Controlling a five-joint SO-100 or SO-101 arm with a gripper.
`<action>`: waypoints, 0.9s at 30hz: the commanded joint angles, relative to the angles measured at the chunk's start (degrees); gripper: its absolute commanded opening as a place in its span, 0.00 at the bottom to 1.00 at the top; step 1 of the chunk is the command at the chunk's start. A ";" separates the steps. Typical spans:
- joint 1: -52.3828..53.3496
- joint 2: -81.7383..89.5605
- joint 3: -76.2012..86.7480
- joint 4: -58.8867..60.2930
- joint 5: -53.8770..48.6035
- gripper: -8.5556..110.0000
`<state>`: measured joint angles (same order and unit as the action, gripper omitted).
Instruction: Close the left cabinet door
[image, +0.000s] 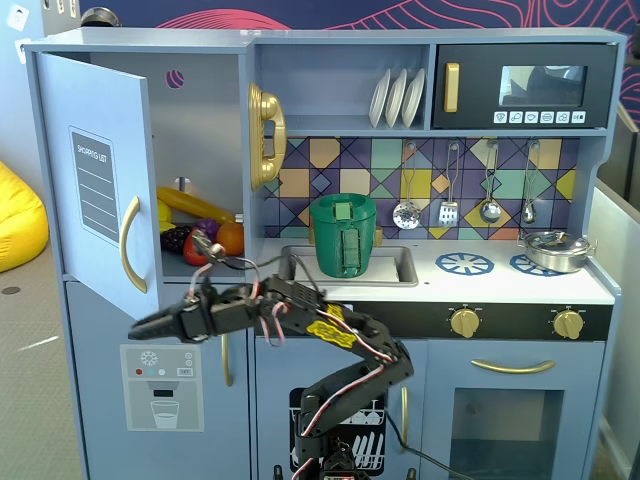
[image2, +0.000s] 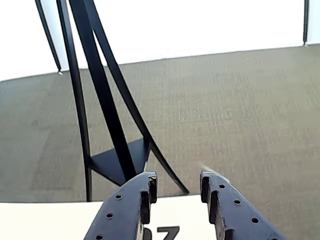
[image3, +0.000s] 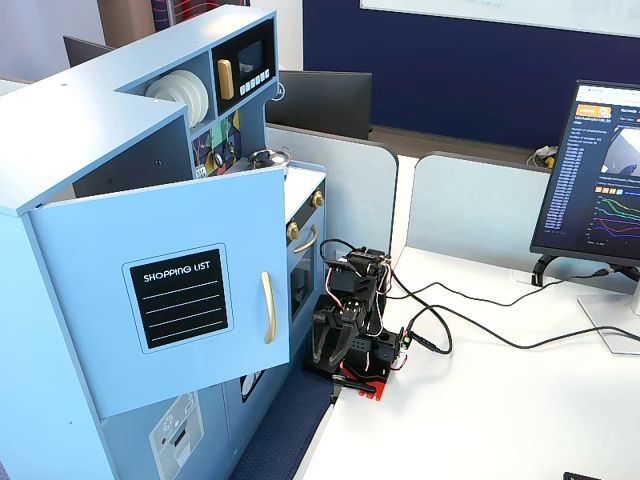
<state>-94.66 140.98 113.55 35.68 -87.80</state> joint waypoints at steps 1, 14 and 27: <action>-0.09 -7.82 -12.74 -2.37 -1.58 0.07; 7.47 -21.97 -28.30 -1.67 -6.06 0.07; 20.48 -14.77 -25.66 3.43 -5.01 0.07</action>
<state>-79.54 122.08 89.65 38.76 -92.99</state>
